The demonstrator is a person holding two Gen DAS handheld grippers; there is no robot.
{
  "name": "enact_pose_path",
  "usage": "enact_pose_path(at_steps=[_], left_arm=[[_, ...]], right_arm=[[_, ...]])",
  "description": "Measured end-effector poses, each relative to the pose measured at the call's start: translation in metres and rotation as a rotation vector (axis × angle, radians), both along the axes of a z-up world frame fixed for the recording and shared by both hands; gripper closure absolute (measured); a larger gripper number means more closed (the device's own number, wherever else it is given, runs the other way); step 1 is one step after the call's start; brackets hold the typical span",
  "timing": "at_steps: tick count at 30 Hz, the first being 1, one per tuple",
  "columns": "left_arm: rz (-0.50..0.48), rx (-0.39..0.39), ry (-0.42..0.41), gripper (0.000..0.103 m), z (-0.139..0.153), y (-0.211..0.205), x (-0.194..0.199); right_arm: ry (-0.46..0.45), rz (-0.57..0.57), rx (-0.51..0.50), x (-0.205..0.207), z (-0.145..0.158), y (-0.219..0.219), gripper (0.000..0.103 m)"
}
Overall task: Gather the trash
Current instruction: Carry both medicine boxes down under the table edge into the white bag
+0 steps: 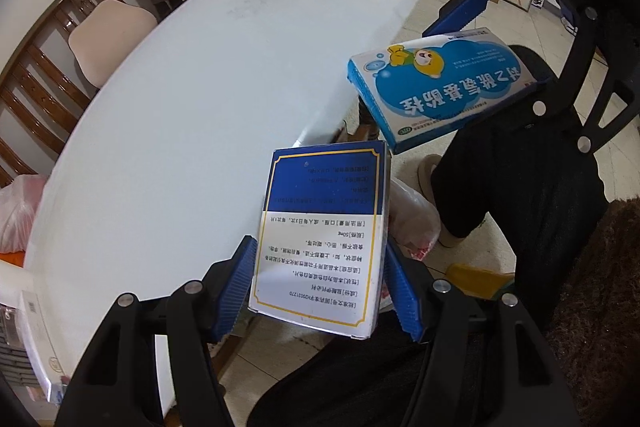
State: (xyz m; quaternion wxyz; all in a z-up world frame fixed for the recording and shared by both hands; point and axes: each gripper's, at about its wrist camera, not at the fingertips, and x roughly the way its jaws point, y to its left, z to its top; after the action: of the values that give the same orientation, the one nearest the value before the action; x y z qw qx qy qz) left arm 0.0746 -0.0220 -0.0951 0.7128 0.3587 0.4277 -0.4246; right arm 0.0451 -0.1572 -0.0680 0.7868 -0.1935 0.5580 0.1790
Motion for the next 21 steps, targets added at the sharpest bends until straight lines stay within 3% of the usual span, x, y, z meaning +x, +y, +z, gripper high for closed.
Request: enact_pose_path(at_steps=[21], left_arm=[[0.043, -0.020, 0.126, 0.042, -0.087, -0.006, -0.008]], right_arm=[[0.117, -0.053, 0.024, -0.003, -0.078, -0.008, 0.039]])
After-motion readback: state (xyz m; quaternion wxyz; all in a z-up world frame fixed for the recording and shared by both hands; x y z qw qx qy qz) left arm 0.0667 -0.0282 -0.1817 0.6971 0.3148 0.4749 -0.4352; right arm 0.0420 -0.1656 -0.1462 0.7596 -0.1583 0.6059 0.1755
